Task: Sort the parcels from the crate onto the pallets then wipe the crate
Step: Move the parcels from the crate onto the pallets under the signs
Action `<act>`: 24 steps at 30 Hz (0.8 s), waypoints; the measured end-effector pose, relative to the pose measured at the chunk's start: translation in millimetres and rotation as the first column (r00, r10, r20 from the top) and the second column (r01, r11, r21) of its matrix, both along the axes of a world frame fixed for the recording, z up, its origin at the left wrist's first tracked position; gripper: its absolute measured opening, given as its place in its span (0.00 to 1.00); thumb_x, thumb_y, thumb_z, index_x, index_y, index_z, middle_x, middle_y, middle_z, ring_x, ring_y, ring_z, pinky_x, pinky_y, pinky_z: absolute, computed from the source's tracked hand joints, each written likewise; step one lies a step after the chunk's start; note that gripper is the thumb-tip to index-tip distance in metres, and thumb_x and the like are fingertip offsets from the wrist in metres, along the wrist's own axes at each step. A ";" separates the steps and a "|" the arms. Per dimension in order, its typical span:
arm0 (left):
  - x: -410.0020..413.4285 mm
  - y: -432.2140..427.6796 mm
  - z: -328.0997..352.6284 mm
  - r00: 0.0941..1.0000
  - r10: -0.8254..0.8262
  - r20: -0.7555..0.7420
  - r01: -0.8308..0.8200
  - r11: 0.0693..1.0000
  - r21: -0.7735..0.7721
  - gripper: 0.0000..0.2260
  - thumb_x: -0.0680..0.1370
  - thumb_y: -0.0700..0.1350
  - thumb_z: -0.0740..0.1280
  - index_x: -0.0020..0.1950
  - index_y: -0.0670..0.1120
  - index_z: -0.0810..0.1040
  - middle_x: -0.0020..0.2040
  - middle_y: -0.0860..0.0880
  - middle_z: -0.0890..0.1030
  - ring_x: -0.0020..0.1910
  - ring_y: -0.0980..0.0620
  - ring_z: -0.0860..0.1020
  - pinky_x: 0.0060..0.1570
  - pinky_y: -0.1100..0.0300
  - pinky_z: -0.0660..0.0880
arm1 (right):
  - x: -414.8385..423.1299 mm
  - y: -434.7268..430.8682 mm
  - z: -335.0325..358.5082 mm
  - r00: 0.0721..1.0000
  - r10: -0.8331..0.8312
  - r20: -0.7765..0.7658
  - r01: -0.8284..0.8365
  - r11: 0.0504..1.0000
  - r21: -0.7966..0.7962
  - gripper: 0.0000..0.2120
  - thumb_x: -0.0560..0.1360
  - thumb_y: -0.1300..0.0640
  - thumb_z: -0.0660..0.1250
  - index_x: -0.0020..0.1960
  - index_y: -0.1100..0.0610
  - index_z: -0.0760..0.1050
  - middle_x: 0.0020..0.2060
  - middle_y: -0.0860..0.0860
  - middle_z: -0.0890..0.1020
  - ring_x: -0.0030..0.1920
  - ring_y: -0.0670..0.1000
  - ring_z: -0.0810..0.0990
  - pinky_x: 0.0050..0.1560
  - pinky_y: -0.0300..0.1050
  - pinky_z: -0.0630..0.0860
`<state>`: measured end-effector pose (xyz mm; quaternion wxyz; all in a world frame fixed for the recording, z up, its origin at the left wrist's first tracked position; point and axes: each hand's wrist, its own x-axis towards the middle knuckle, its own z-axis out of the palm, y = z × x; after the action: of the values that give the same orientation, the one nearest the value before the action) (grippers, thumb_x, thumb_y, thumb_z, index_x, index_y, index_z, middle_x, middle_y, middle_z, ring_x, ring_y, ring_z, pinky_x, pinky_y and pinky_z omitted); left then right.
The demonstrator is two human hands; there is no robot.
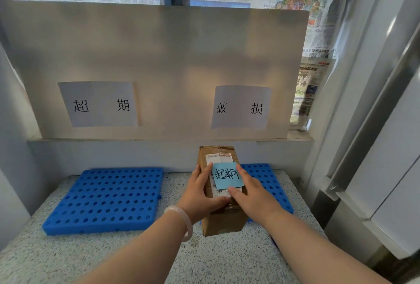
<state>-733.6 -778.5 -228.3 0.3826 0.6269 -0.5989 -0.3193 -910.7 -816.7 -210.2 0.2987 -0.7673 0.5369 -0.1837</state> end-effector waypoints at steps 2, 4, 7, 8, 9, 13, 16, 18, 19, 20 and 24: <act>0.0 3.9 -3.0 1.000 0.015 -0.023 -0.015 1.000 -0.004 0.46 0.70 0.55 0.76 0.79 0.58 0.51 0.79 0.56 0.45 0.77 0.51 0.53 0.74 0.53 0.61 | 2.4 -0.7 -3.6 1.000 0.016 0.010 -0.016 1.000 -0.010 0.34 0.80 0.38 0.58 0.79 0.37 0.43 0.66 0.47 0.65 0.59 0.47 0.70 0.60 0.48 0.74; 4.2 7.4 -6.8 0.999 0.041 -0.032 -0.042 0.999 -0.014 0.47 0.69 0.56 0.77 0.79 0.58 0.50 0.79 0.57 0.46 0.77 0.52 0.54 0.74 0.54 0.60 | 8.6 -2.1 -9.5 0.999 0.038 0.037 -0.038 0.999 -0.005 0.34 0.79 0.38 0.58 0.79 0.37 0.44 0.65 0.47 0.65 0.60 0.46 0.69 0.62 0.49 0.74; 15.3 12.3 -11.0 0.997 0.077 -0.026 -0.077 0.997 -0.018 0.47 0.69 0.56 0.77 0.79 0.58 0.51 0.79 0.57 0.47 0.77 0.53 0.54 0.74 0.57 0.58 | 23.1 -3.6 -18.1 0.995 0.065 0.071 -0.065 0.998 -0.003 0.34 0.79 0.38 0.59 0.78 0.37 0.44 0.64 0.48 0.64 0.61 0.46 0.68 0.61 0.49 0.74; 20.4 13.2 -11.6 0.996 0.087 -0.017 -0.087 0.996 -0.015 0.47 0.69 0.56 0.77 0.79 0.57 0.51 0.79 0.56 0.48 0.77 0.53 0.54 0.73 0.59 0.57 | 29.3 -4.0 -20.4 0.994 0.076 0.074 -0.077 0.997 0.004 0.33 0.80 0.39 0.59 0.78 0.37 0.44 0.65 0.48 0.64 0.61 0.46 0.67 0.61 0.48 0.73; 26.4 13.5 -12.5 0.996 0.094 -0.008 -0.094 0.995 -0.014 0.46 0.69 0.55 0.77 0.80 0.57 0.52 0.79 0.55 0.50 0.76 0.53 0.55 0.72 0.59 0.57 | 36.3 -3.7 -21.8 0.993 0.090 0.076 -0.091 0.996 0.015 0.33 0.80 0.40 0.58 0.78 0.37 0.44 0.67 0.48 0.64 0.61 0.46 0.67 0.61 0.47 0.73; 60.1 11.2 -17.7 0.994 0.107 -0.019 -0.107 0.994 0.016 0.46 0.70 0.54 0.77 0.79 0.54 0.52 0.77 0.52 0.56 0.75 0.53 0.59 0.73 0.58 0.60 | 73.4 -8.0 -25.2 0.986 0.124 0.112 -0.133 0.988 0.075 0.33 0.81 0.43 0.60 0.79 0.40 0.46 0.71 0.49 0.64 0.62 0.45 0.65 0.66 0.47 0.70; 97.0 10.0 -24.9 0.990 0.130 -0.058 -0.128 0.991 0.036 0.45 0.70 0.54 0.77 0.79 0.56 0.52 0.78 0.52 0.54 0.77 0.52 0.54 0.75 0.51 0.59 | 111.1 -12.9 -27.4 0.982 0.143 0.127 -0.155 0.983 0.095 0.33 0.80 0.44 0.61 0.79 0.41 0.47 0.71 0.49 0.64 0.62 0.45 0.65 0.66 0.45 0.68; 127.2 10.4 -29.8 0.987 0.152 -0.060 -0.149 0.988 0.048 0.45 0.71 0.53 0.76 0.79 0.57 0.52 0.78 0.53 0.53 0.78 0.53 0.51 0.76 0.50 0.57 | 140.9 -16.0 -31.3 0.979 0.150 0.141 -0.166 0.980 0.108 0.33 0.80 0.43 0.62 0.79 0.40 0.49 0.71 0.49 0.64 0.65 0.46 0.66 0.67 0.46 0.69; 144.4 10.3 -32.4 0.985 0.160 -0.057 -0.157 0.986 0.052 0.44 0.71 0.53 0.76 0.79 0.58 0.52 0.78 0.54 0.53 0.78 0.53 0.51 0.76 0.50 0.57 | 157.3 -17.2 -33.4 0.977 0.152 0.149 -0.171 0.978 0.122 0.33 0.80 0.43 0.63 0.79 0.39 0.50 0.70 0.49 0.65 0.65 0.47 0.67 0.67 0.46 0.70; 162.5 9.8 -35.1 0.985 0.164 -0.058 -0.161 0.985 0.055 0.44 0.70 0.54 0.76 0.78 0.59 0.52 0.78 0.54 0.53 0.78 0.53 0.51 0.76 0.49 0.57 | 174.7 -18.0 -35.2 0.975 0.156 0.156 -0.177 0.975 0.135 0.32 0.80 0.43 0.63 0.78 0.39 0.50 0.69 0.49 0.65 0.65 0.47 0.67 0.67 0.46 0.70; 231.3 5.9 -42.9 0.982 0.177 -0.070 -0.170 0.981 0.087 0.47 0.67 0.59 0.76 0.78 0.59 0.51 0.78 0.55 0.53 0.78 0.53 0.52 0.76 0.49 0.58 | 243.5 -25.5 -45.6 0.970 0.168 0.173 -0.197 0.967 0.164 0.32 0.79 0.43 0.63 0.78 0.38 0.51 0.71 0.49 0.65 0.68 0.48 0.68 0.68 0.49 0.70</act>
<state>-502.3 -772.6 -271.2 0.4063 0.6789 -0.5131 -0.3329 -667.2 -842.2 -255.8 0.4241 -0.7665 0.4528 -0.1661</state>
